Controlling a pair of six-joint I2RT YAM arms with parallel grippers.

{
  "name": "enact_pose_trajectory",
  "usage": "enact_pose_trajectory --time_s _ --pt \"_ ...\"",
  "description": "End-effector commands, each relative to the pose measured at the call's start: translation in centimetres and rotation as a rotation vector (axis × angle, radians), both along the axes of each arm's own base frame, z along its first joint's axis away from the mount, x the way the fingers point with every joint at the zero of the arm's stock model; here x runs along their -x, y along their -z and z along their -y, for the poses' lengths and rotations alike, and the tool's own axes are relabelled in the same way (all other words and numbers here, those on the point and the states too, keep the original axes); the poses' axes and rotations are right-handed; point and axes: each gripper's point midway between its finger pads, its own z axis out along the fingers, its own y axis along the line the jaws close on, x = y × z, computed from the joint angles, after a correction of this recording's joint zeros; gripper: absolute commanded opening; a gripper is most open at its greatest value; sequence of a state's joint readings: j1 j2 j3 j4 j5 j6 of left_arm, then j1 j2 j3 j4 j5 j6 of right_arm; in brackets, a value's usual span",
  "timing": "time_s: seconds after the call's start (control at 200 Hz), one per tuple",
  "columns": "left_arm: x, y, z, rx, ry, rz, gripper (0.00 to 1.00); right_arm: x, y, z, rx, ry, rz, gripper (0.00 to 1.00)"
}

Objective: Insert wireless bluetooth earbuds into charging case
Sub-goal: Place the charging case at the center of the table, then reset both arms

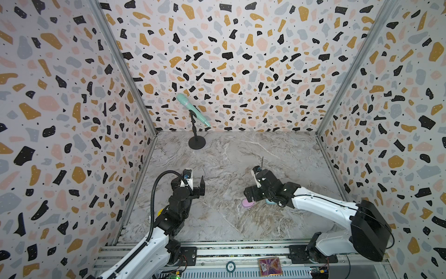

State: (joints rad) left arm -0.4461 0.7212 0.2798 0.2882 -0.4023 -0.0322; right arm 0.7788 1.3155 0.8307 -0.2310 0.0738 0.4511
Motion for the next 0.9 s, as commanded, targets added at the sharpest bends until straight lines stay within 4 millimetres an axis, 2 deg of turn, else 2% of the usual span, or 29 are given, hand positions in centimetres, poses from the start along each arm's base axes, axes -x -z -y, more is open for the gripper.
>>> enact_pose_trajectory --time_s 0.0,0.155,0.24,0.315,0.426,0.481,0.556,0.611,0.661,0.736,0.831,0.891 --pt "-1.0 -1.6 -0.6 0.012 -0.012 0.104 1.0 -3.1 -1.9 5.0 0.092 0.064 0.169 0.99" --pt "-1.6 -1.0 -1.1 -0.028 -0.014 0.157 1.0 -7.0 -4.0 12.8 0.1 0.235 0.386 0.99" --pt "-1.9 -0.6 -1.7 -0.029 -0.042 0.181 1.0 -8.4 -3.2 16.7 0.101 0.317 0.457 0.99" --pt "-2.2 -0.4 -1.8 -0.033 -0.031 0.196 1.0 -9.2 -2.2 18.6 0.074 0.359 0.49 0.99" --pt "-3.1 0.4 -2.0 -0.031 -0.029 0.177 1.0 -9.8 -0.3 19.9 0.134 0.392 0.523 0.99" --pt "-3.6 0.7 -1.8 -0.051 -0.013 0.15 1.0 -9.8 0.3 20.2 0.139 0.397 0.538 0.99" --pt "-3.3 0.9 -2.5 -0.083 -0.036 0.158 1.0 -9.5 0.6 20.6 0.134 0.402 0.584 0.99" --pt "-2.9 0.7 -3.6 -0.081 -0.08 0.198 1.0 -9.2 0.2 20.7 0.129 0.402 0.636 0.99" --pt "-3.3 0.9 -4.4 -0.073 -0.099 0.199 1.0 -9.1 -0.1 20.8 0.13 0.405 0.655 0.99" --pt "-4.5 2.1 -4.3 -0.069 -0.073 0.152 1.0 -8.8 -1.0 21.0 0.109 0.407 0.716 0.99" --pt "-5.0 3.4 -4.1 -0.08 -0.064 0.123 1.0 -8.9 -1.5 21.3 0.108 0.407 0.75 0.99" --pt "-5.3 3.5 -4.7 -0.058 -0.088 0.132 1.0 -9.0 -1.7 21.3 0.12 0.398 0.772 0.99"
